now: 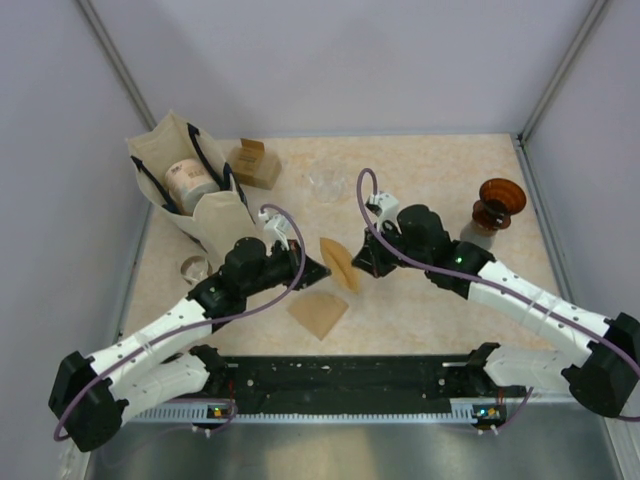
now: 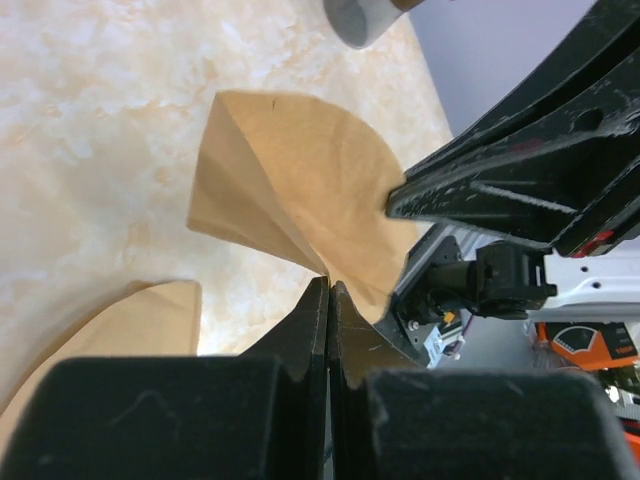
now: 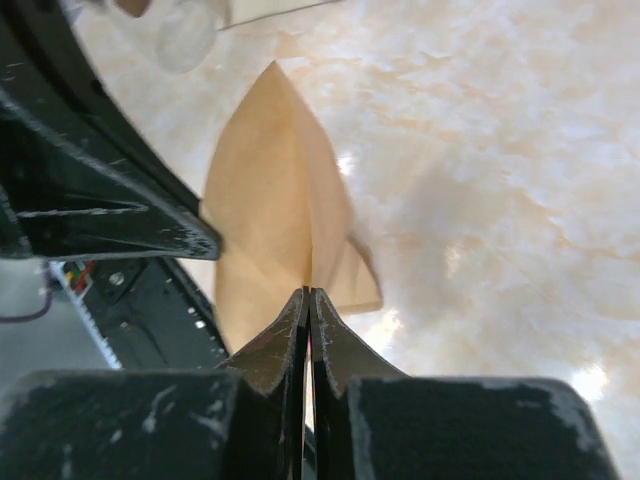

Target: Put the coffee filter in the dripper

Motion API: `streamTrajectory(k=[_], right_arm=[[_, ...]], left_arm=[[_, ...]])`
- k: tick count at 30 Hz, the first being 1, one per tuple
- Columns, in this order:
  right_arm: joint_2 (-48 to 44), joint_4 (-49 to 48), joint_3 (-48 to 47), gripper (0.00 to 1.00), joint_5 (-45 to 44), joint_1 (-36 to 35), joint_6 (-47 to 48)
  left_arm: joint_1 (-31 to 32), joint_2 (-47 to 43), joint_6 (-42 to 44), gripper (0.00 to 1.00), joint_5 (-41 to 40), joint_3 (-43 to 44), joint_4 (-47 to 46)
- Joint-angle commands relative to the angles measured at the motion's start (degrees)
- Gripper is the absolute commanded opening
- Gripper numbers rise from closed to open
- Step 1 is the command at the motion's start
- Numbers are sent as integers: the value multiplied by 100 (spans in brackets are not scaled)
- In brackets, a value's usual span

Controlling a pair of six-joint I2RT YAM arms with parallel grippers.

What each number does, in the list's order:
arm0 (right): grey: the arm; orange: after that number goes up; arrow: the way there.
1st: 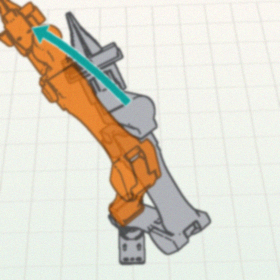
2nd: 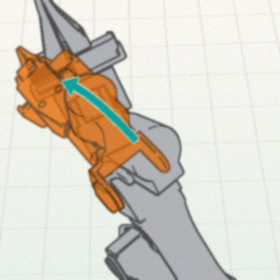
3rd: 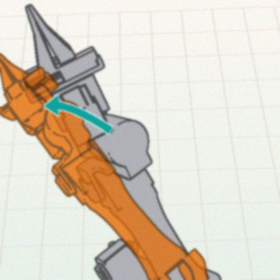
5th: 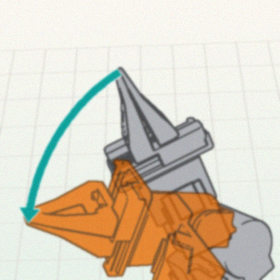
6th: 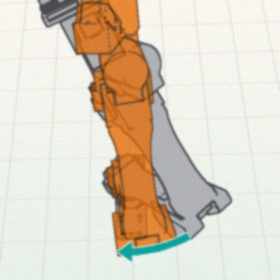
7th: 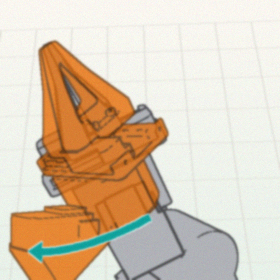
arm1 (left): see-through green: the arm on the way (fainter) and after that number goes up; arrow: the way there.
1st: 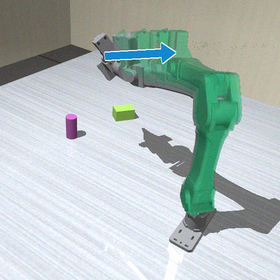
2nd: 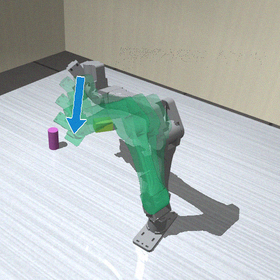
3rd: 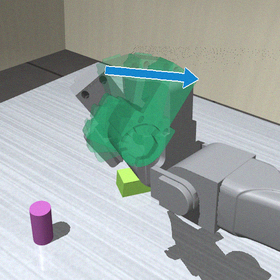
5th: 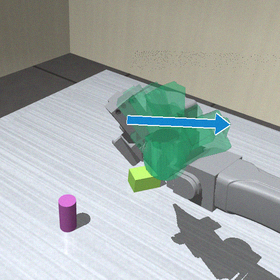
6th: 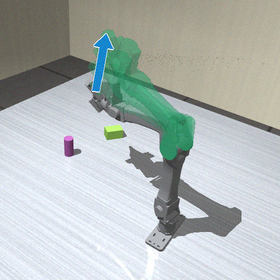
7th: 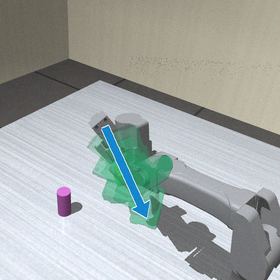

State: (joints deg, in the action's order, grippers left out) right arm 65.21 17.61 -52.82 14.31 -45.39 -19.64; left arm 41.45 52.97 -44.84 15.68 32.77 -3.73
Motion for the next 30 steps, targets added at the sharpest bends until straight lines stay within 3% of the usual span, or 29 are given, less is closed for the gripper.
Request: streamTrajectory(k=[1, 12, 20, 26, 30], right_arm=[[-158, 357, -159, 0, -1296, -76, -75], [-17, 586, -194, 0, -2336, -67, -58], [158, 630, -185, 0, -2432, -67, 21], [159, 428, -159, 0, -1880, -67, 83], [62, 357, -176, 0, -1703, -67, -5]], left_arm=[[12, -86, 230, 0, -381, 422, 723], [12, 372, 160, 0, -381, 704, 1040], [21, 688, 160, 0, -487, 976, 1286], [12, 951, 116, 0, -303, 1090, 1155], [12, 1233, -130, 61, -92, 1249, 1076]])
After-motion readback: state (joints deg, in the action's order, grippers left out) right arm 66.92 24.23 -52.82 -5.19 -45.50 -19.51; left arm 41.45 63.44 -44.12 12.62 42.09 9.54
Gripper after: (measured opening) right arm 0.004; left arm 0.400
